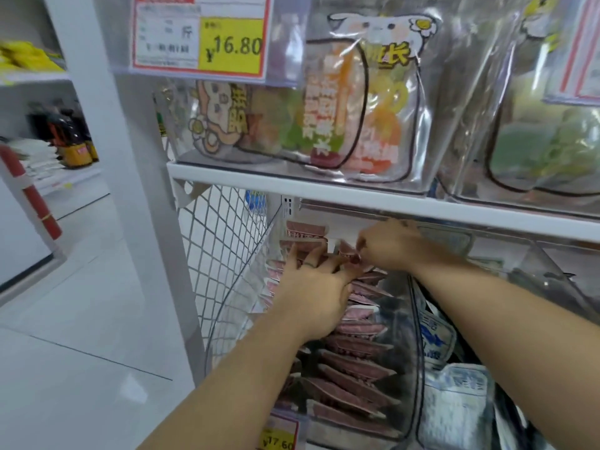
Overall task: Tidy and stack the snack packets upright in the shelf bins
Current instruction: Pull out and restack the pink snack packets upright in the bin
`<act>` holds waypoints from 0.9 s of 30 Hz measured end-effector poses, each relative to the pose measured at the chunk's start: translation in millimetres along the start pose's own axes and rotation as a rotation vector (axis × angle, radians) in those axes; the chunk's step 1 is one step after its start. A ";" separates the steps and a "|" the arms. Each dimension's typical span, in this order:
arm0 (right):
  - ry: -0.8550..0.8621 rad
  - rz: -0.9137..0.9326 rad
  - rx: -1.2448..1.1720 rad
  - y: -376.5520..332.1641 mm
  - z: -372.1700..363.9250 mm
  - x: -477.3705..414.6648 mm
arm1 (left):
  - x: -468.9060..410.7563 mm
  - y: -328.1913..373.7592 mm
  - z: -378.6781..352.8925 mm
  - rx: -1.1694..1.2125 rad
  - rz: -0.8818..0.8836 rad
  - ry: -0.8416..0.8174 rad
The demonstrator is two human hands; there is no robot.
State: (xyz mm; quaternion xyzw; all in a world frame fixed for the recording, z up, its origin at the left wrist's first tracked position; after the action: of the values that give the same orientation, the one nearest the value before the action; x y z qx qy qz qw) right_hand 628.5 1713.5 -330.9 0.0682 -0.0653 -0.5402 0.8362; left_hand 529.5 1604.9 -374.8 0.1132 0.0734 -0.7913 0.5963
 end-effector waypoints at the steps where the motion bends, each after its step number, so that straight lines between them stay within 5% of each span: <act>1: 0.005 -0.020 -0.051 1.5 0.2 -0.4 | 0.3 0.1 0.1 0.012 0.005 0.004; 11: 0.178 -0.053 -0.258 12.8 -3.0 3.2 | -6.2 3.5 0.7 -0.030 0.107 -0.150; 16: 0.387 -0.088 -0.653 17.8 1.1 21.6 | -20.1 1.7 4.0 -0.074 0.173 -0.282; 23: 0.080 0.012 -0.460 19.3 5.0 0.9 | -40.0 3.9 3.9 -0.060 0.171 -0.408; 27: 0.053 0.039 -0.266 24.0 1.4 2.5 | -30.7 2.4 12.1 0.046 0.163 -0.246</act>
State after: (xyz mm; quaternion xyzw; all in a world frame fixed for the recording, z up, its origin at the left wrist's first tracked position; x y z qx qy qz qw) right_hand 650.8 1720.9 -325.0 -0.0302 0.0274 -0.5259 0.8496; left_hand 538.8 1629.7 -354.9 0.0348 -0.0280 -0.7497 0.6603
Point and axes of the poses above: each hand's wrist, its own x-axis away from the middle knuckle, its own z-axis out of the back of the hand, y = z × x, the point moved 2 cm from there along -x, towards the middle knuckle, and after that the axes turned 7 degrees about -z, right-handed, at the moved point
